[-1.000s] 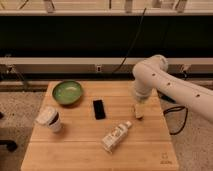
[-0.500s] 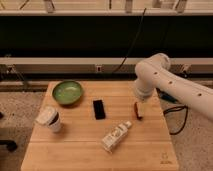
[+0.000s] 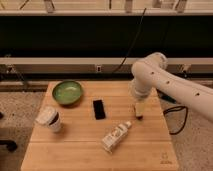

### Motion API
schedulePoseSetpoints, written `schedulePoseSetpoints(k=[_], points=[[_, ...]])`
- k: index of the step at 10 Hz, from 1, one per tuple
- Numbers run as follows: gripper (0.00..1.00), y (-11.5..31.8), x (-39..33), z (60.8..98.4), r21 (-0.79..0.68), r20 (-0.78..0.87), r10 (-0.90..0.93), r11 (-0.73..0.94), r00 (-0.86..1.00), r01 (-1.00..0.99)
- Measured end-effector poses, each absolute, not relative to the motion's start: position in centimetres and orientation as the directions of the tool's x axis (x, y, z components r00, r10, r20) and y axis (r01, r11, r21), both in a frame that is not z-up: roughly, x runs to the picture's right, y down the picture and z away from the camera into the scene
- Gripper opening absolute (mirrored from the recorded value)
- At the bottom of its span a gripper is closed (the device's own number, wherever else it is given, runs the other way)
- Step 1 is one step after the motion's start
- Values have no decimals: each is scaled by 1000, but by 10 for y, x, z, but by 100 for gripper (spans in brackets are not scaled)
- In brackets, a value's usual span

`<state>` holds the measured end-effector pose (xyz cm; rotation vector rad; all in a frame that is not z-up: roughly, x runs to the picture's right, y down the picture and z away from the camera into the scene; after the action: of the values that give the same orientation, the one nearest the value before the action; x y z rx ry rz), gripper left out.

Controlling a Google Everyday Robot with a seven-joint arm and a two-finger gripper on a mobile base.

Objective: Move the arm in a circular motion

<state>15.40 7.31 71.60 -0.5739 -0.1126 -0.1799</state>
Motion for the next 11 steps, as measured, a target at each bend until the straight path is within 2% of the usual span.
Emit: schedulePoseSetpoints(k=[11], points=[[80,70,146,709,-519,190,-178,816,966,253]])
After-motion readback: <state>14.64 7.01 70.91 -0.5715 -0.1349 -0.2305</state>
